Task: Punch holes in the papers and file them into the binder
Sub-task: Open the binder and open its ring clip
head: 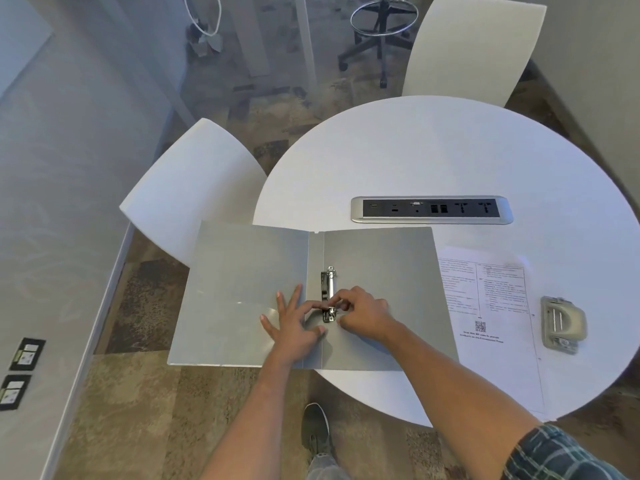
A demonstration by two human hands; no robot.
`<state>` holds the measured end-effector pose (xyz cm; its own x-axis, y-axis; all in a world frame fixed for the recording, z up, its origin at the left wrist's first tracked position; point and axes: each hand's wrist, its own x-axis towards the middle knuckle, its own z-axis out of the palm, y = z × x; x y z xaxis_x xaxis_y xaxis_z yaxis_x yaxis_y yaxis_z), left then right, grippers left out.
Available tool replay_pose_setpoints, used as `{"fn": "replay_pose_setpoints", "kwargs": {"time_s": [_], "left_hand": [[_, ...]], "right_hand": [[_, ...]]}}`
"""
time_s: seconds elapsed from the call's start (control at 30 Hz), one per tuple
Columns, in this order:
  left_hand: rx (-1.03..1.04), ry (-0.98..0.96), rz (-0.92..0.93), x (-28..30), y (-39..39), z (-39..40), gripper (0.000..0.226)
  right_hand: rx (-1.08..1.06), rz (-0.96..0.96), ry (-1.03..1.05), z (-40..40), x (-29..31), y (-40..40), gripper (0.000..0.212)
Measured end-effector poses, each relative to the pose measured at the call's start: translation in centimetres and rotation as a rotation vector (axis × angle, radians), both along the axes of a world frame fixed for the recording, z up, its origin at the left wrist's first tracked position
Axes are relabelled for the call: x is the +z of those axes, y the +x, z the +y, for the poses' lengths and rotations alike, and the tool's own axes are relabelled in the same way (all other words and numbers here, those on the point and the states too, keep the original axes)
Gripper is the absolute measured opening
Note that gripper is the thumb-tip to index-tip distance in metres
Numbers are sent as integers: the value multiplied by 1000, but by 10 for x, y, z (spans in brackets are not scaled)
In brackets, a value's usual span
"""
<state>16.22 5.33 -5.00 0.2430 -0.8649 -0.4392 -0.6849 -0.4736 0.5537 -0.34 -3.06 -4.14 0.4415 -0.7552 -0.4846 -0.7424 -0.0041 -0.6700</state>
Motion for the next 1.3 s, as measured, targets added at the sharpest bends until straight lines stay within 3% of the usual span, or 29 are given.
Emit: {"fn": "replay_pose_setpoints", "kwargs": {"time_s": [0.2,0.77,0.97,1.1,1.2,1.3], "left_hand": [[-37,55,138,2,5,-2,45],[-2,22,244,-10,10,-9,28],[18,0,185,-19,6,-10,31],[8,4,85,-20,-1,-10,32],[-6,46,-42,-13,-9,-13,30],[-27,93,-166,-2,-20,-17,28]], "right_hand": [[-95,-39,46,0,-2,1,27],[-19,-107,62,-3,-7,-8,38],[-52,-121,57,-1,-7,-7,33],[-121,-225,122,3,-8,-19,52],[-252,-233,-103,6,-9,-52,45],[-548,-38,-359,13,0,-105,32]]}}
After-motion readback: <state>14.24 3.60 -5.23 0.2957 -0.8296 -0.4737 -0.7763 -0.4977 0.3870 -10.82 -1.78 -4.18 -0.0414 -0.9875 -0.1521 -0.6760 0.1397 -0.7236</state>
